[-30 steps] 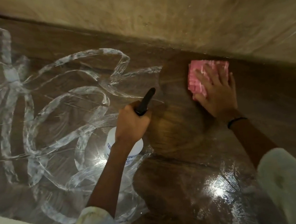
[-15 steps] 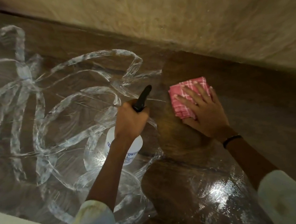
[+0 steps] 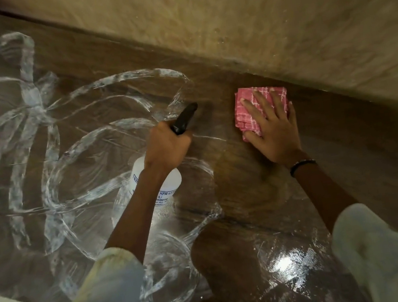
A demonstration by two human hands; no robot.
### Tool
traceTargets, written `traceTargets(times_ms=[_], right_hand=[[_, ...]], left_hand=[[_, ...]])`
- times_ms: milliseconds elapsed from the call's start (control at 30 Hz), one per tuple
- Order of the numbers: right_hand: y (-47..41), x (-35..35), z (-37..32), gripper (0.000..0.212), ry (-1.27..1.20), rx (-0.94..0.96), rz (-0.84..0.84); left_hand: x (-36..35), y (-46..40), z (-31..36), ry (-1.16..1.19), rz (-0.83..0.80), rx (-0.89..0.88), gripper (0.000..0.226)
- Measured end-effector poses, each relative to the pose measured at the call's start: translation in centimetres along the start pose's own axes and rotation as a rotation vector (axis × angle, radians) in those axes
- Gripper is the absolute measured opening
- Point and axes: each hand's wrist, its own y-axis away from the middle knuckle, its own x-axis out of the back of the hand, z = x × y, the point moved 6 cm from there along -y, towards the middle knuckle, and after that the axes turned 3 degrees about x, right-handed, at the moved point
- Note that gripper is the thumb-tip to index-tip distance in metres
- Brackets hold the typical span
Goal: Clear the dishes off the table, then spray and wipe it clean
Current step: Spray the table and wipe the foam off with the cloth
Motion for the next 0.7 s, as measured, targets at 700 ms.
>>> traceTargets(times_ms=[700], right_hand=[[-3.9, -0.6, -4.7, 0.071, 0.138, 0.349, -0.065]], left_hand=[[4.4, 1.1, -4.7, 0.059, 0.062, 0.002, 0.026]])
